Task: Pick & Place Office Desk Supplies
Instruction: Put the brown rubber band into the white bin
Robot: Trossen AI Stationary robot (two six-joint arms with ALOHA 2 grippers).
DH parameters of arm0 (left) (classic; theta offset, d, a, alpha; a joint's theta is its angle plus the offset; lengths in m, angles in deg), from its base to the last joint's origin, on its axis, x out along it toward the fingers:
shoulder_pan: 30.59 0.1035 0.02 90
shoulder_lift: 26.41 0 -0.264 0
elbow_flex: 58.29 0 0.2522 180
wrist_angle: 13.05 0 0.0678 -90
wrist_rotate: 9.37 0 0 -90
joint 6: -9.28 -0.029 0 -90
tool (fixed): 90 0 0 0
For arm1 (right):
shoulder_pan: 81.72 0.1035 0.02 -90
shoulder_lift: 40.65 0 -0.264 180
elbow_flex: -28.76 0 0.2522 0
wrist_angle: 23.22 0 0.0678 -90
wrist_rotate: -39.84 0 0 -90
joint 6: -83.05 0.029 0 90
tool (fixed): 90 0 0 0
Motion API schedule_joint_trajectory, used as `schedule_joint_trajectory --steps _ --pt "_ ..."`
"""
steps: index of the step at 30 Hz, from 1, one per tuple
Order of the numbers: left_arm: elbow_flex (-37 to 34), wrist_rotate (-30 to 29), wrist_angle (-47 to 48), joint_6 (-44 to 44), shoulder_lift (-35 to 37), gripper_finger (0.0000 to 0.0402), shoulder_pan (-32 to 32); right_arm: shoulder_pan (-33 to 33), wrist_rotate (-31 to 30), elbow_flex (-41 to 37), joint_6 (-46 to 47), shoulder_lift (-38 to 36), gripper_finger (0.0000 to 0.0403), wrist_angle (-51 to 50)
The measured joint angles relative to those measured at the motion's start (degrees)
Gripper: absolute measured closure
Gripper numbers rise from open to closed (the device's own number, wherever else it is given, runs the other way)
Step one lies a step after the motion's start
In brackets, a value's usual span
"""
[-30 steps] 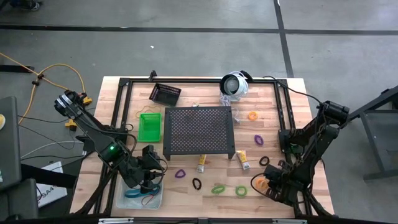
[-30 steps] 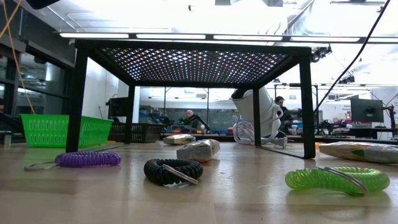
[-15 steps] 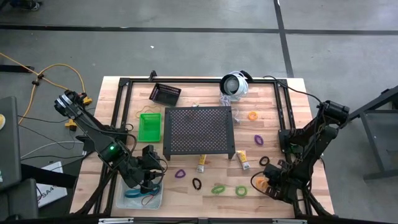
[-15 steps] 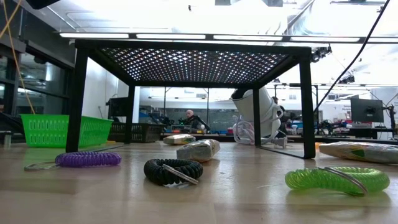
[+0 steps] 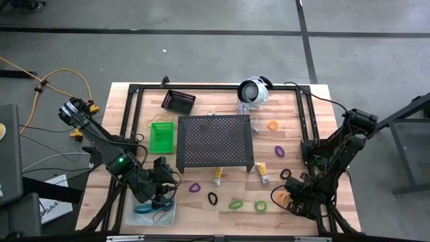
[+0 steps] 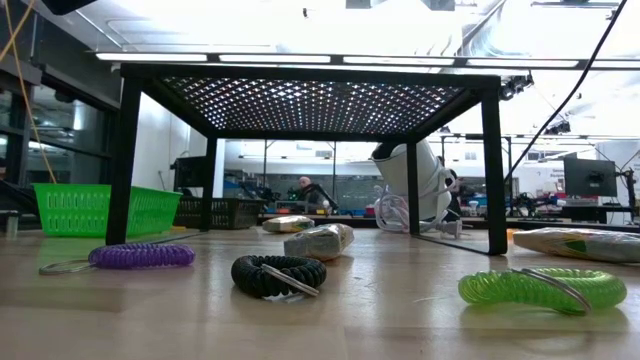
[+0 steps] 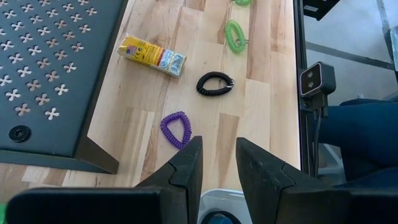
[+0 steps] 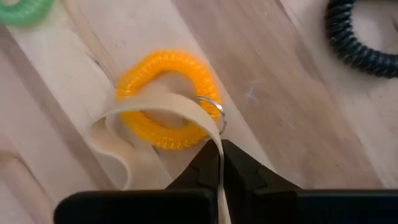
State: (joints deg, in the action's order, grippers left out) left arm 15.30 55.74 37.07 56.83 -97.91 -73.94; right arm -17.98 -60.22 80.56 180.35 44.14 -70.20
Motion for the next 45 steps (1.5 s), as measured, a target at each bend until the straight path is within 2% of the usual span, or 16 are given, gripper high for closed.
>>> schedule_joint_trajectory --steps 4,11,27,38,45 --pt "0.00 0.00 0.00 0.00 0.00 0.0309 0.00 0.00 0.17 0.04 0.00 -0.11 0.0400 2.46" --pt "0.00 0.00 0.00 -0.02 0.00 0.0309 0.00 0.02 0.06 4.04 -2.43 -0.26 0.0400 -0.83" --pt "0.00 0.00 0.01 -0.01 0.00 0.0309 -0.01 0.02 -0.80 22.08 -2.82 -0.26 0.0400 -31.15" --pt "0.00 0.00 0.01 -0.02 0.00 0.0309 0.00 0.00 -10.21 34.19 -4.09 -0.28 0.0400 -48.48" --pt "0.00 0.00 0.02 -0.02 0.00 0.0309 0.00 -2.22 -23.82 35.60 -11.66 -0.28 0.0400 -46.55"
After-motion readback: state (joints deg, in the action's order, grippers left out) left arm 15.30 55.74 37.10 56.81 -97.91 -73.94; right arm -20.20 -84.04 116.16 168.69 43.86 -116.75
